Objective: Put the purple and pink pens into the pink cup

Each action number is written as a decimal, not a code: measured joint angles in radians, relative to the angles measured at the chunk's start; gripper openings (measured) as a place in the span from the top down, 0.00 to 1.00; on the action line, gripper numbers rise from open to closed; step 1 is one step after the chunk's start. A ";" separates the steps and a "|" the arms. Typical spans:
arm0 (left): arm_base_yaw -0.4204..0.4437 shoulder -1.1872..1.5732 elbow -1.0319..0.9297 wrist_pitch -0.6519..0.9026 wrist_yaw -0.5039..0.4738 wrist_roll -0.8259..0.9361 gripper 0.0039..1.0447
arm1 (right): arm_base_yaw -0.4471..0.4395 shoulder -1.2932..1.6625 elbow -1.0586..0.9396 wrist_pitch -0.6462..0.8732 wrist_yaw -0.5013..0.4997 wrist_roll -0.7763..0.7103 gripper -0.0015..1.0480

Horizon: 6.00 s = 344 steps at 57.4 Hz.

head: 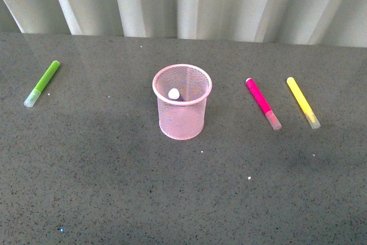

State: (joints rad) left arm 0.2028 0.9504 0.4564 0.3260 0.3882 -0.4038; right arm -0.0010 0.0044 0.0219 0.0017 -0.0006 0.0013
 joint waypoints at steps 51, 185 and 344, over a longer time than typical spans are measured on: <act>-0.195 -0.620 -0.418 -0.035 -0.382 0.397 0.97 | 0.000 0.000 0.000 0.000 0.000 0.000 0.07; -0.203 -0.946 -0.447 -0.325 -0.388 0.399 0.06 | 0.021 1.956 1.356 0.124 0.176 -0.040 0.07; -0.203 -0.947 -0.447 -0.325 -0.388 0.399 0.06 | 0.177 2.292 1.164 0.427 -0.124 0.107 0.88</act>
State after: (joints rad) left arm -0.0002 0.0036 0.0093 0.0006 -0.0002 -0.0051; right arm 0.1761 2.2963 1.1858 0.4286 -0.1249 0.1085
